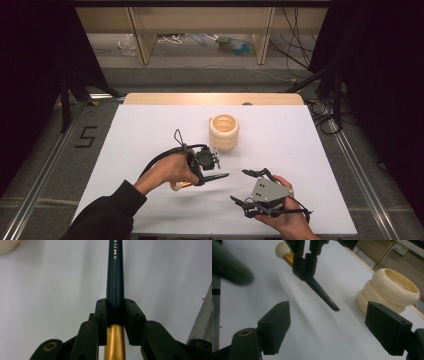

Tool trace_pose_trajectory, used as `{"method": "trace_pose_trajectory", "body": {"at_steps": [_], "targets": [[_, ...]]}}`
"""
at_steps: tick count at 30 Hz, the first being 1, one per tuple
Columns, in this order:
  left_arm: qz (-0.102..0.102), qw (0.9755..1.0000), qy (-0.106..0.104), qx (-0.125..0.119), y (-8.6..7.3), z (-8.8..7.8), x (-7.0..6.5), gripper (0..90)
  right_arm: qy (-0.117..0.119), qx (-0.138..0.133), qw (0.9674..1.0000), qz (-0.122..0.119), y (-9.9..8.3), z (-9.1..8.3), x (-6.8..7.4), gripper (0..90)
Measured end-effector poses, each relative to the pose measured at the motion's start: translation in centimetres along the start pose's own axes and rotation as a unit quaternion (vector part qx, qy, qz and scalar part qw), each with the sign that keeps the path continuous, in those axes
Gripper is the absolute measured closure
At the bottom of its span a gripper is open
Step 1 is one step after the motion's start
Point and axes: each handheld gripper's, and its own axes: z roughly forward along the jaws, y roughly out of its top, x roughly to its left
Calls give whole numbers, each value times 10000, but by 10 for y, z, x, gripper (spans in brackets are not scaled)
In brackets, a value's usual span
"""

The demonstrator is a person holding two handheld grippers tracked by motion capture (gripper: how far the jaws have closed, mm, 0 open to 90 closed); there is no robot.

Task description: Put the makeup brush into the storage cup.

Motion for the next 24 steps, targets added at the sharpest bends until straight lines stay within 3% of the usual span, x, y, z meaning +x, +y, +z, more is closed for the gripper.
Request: {"method": "trace_pose_trajectory", "body": {"at_steps": [8, 12, 14, 15, 21, 24], "targets": [[47, 10000, -48, 11, 8, -7, -3, 742, 3, 214, 9973, -705, 10, 17, 8, 265], [111, 9999, -68, 74, 12, -11, -6, 742, -103, 312, 9934, -1102, 15, 23, 12, 280], [158, 9996, -88, 224, 16, -14, -8, 742, -138, 319, 9921, -1209, 17, 25, 13, 290], [149, 9998, -61, 145, 16, -13, -8, 742, -132, 339, 9910, -1289, 19, 27, 13, 296], [246, 9995, -57, 202, 23, -15, -11, 742, -74, 435, 9879, -1485, 21, 33, 15, 324], [236, 9995, -82, 202, 24, -16, -12, 742, -77, 452, 9881, -1470, 22, 35, 15, 344]]}}
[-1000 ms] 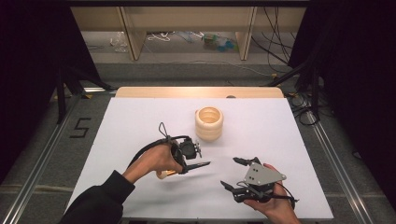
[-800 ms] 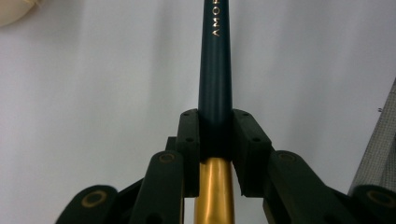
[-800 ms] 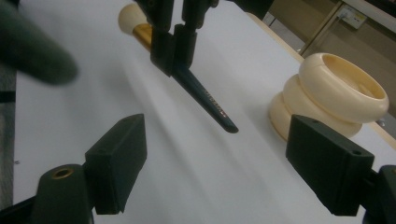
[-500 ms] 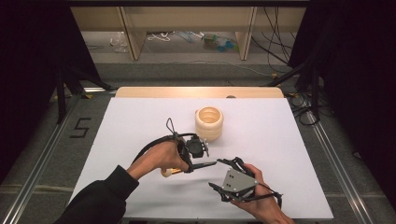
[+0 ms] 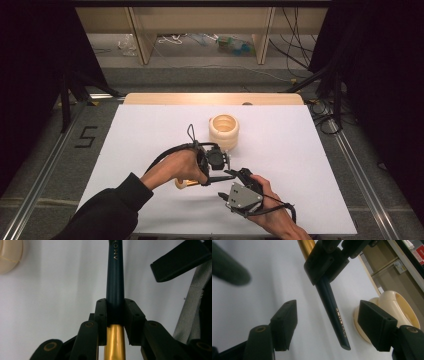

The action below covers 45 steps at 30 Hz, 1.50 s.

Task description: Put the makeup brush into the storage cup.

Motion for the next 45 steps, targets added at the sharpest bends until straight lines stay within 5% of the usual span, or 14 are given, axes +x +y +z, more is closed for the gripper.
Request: {"method": "trace_pose_trajectory", "body": {"at_steps": [8, 11, 14, 15, 17, 21, 24, 27, 36, 38, 40, 41, 45], "targets": [[42, 10000, -30, 68, 2, -3, -2, 742, -47, 122, 9993, -343, 4, 7, 0, 393], [70, 10000, -36, 53, 3, -4, -2, 742, -9, 237, 9961, -848, 5, 10, -4, 421], [70, 9999, -37, 83, 4, -5, -2, 742, -74, 323, 9970, -695, 6, 14, 1, 436], [7, 10000, -57, 30, 4, -4, -3, 742, -41, 278, 9948, -976, 6, 15, -2, 444], [59, 10000, -61, 51, 5, -4, -3, 742, -99, 279, 9935, -1096, 7, 16, -3, 461], [80, 9999, -69, 97, 6, -4, -4, 742, -69, 281, 9932, -1126, 9, 18, -3, 497], [42, 10000, -59, 56, 7, -4, -5, 742, -232, 278, 9952, -912, 11, 19, 2, 527], [95, 9999, -54, 92, 8, -5, -4, 742, -270, 323, 9917, -1218, 13, 19, -1, 557], [102, 9999, -36, 67, 10, -8, -5, 742, -316, 431, 9928, -1076, 14, 18, 2, 629], [101, 9999, -38, 74, 10, -7, -5, 742, -350, 394, 9907, -1251, 14, 19, 1, 645], [50, 10000, -67, 43, 9, -6, -6, 742, -289, 478, 9924, -1095, 14, 19, 4, 659], [51, 9999, -77, 51, 9, -7, -6, 742, -371, 398, 9897, -1328, 15, 19, 2, 662], [78, 9999, -85, 42, 9, -7, -5, 742, -354, 412, 9900, -1302, 16, 20, 3, 686]]}}
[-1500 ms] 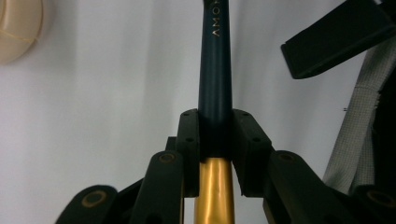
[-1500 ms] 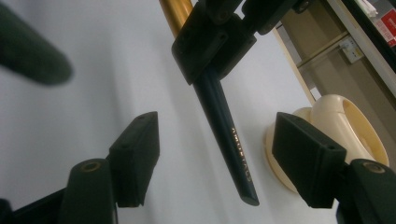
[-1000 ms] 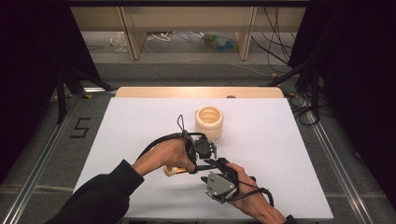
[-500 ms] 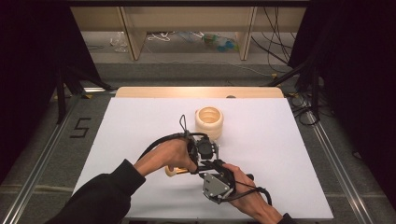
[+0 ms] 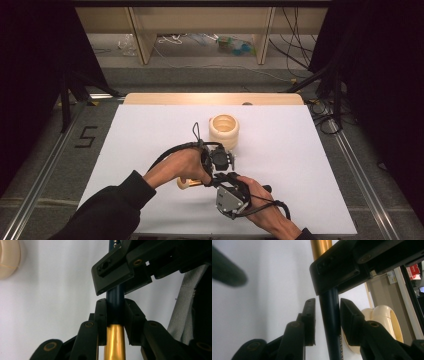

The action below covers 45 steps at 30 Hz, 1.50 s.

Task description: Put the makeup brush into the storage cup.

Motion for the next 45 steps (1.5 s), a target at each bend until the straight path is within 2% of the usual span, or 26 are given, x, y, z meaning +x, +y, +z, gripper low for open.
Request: {"method": "trace_pose_trajectory", "body": {"at_steps": [3, 5, 6, 9, 10, 12, 13, 14, 15, 17, 22, 23, 24, 25, 28, 29, 30, 33, 36, 37, 38, 39, 40, 42, 43, 45], "targets": [[17, 10000, 11, 27, 0, 0, 0, 742, -2, -7, 10000, -76, 1, 0, -1, 701], [-4, 10000, -6, 33, 0, 0, 0, 742, 10, -25, 10000, 2, 1, 0, 1, 708], [-5, 10000, -3, 26, 0, 0, -1, 742, 6, 73, 9998, 172, 1, -1, 4, 713], [-8, 10000, -11, 15, 0, 0, -1, 742, 2, 81, 10000, 56, 2, -1, 3, 732], [-2, 10000, -25, 22, 0, 0, 0, 742, 4, 6, 9999, -155, 2, 0, 1, 738], [-5, 10000, -18, 23, 1, 0, 0, 742, 32, 18, 9999, -152, 2, 0, 1, 742], [-6, 10000, -21, 29, 1, 0, 0, 742, -57, 96, 9993, -359, 2, -1, -1, 744], [-7, 10000, -23, 31, 1, 0, 0, 742, 3, 76, 9996, -286, 2, 0, 0, 748], [-11, 10000, -24, 34, 1, 0, 0, 741, 1, 76, 9992, -395, 1, 0, -2, 751], [-12, 10000, -31, 34, 0, 0, 0, 741, 8, 111, 9994, -338, 2, 0, -1, 754], [-25, 10000, -71, -5, 0, 0, 0, 741, -39, 124, 9987, -498, 3, 0, -1, 756], [-60, 9999, -94, -46, -1, 0, 0, 741, 17, 188, 9989, -426, 2, -1, 0, 757], [-18, 10000, -95, -22, -1, -1, 0, 740, -46, 176, 9983, -551, 3, -1, -1, 758], [-16, 9999, -102, -26, -1, -1, 0, 740, -135, 180, 9982, -555, 4, -2, -1, 758], [-72, 9998, -145, -119, -4, -3, 1, 739, -66, 138, 9983, -557, 4, -3, 0, 759], [-64, 9998, -165, -133, -4, -5, 1, 739, -194, 154, 9976, -643, 5, -4, 0, 759], [-100, 9997, -151, -161, -5, -5, 1, 738, -152, 149, 9975, -674, 5, -4, -1, 759], [-108, 9996, -170, -215, -7, -8, 2, 734, -166, 127, 9988, -448, 5, -5, 2, 760], [-140, 9994, -136, -294, -10, -12, 2, 712, -214, 138, 9988, -424, 5, -6, 2, 760], [-168, 9993, -138, -315, -11, -13, 3, 693, -262, 218, 9958, -854, 3, -6, -4, 760], [-172, 9992, -126, -352, -12, -14, 4, 680, -247, 216, 9955, -891, 3, -6, -4, 760], [-183, 9988, -138, -424, -13, -17, 5, 671, -243, 218, 9955, -889, 3, -6, -5, 760], [-94, 9987, -117, -480, -14, -19, 7, 656, -240, 232, 9956, -879, 2, -7, -5, 760], [-132, 9980, -159, -593, -17, -22, 7, 624, -267, 198, 9959, -836, 1, -8, -6, 760], [-115, 9978, -173, -628, -19, -24, 7, 618, -332, 203, 9970, -669, 1, -8, -5, 760], [-133, 9971, -108, -747, -23, -26, 9, 588, -327, 138, 9971, -666, 0, -9, -5, 760]]}}
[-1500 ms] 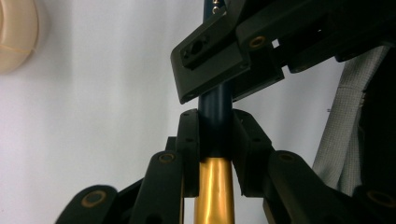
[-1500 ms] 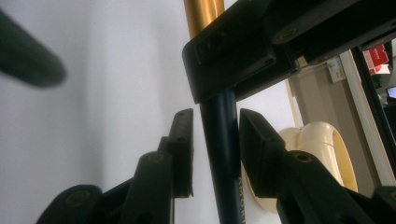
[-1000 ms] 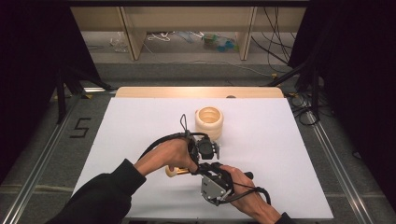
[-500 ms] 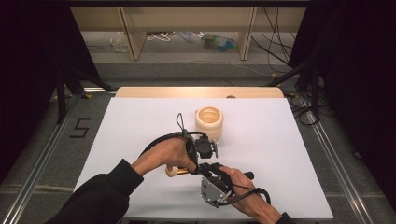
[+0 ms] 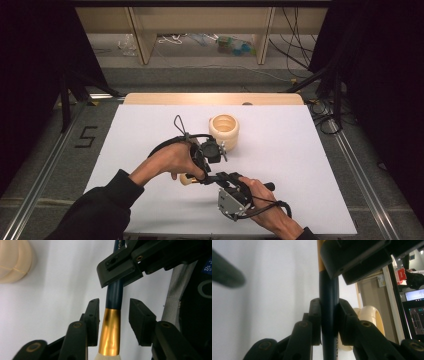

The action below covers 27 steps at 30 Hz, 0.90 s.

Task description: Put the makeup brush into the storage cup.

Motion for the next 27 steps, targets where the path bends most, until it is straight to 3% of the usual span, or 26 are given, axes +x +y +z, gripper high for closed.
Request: {"method": "trace_pose_trajectory", "body": {"at_steps": [3, 6, 7, 9, 10, 12, 14, 16, 19, 20, 22, 23, 24, 25, 27], "targets": [[-75, 9996, 77, -255, -5, -5, 3, 508, -31, 7, 9999, 97, -2, -1, -1, 760], [-118, 9976, 198, -647, -11, -12, 4, 422, -114, 41, 9997, 219, -5, -4, -5, 761], [-221, 9962, 212, -815, -14, -13, 3, 386, -111, 58, 9995, 302, -7, -4, -6, 760], [-190, 9956, 306, -871, -19, -18, 5, 350, -155, -19, 9981, 588, -11, -5, -7, 760], [-251, 9935, 412, -1028, -23, -20, 5, 336, -230, 4, 9982, 563, -12, -6, -9, 760], [-309, 9912, 517, -1179, -29, -24, 7, 314, -249, -31, 9962, 837, -16, -7, -10, 761], [-381, 9882, 620, -1348, -36, -26, 8, 291, -304, -26, 9953, 914, -19, -8, -12, 760], [-493, 9850, 693, -1502, -43, -27, 8, 284, -349, -40, 9956, 869, -23, -10, -17, 760], [-719, 9772, 779, -1841, -55, -28, 8, 275, -310, -28, 9941, 1039, -29, -14, -20, 760], [-651, 9774, 803, -1845, -59, -30, 9, 275, -343, -23, 9932, 1110, -31, -15, -22, 760], [-656, 9735, 871, -2012, -67, -32, 9, 271, -411, -50, 9889, 1424, -34, -17, -24, 760], [-812, 9675, 916, -2215, -70, -30, 7, 268, -432, -61, 9884, 1456, -38, -18, -26, 760], [-811, 9659, 933, -2274, -73, -31, 6, 267, -389, -74, 9865, 1586, -41, -19, -27, 760], [-904, 9613, 970, -2416, -77, -30, 5, 267, -373, -111, 9854, 1655, -43, -20, -29, 760], [-966, 9570, 1008, -2542, -82, -28, 3, 265, -379, -217, 9808, 1899, -48, -23, -33, 760]]}}
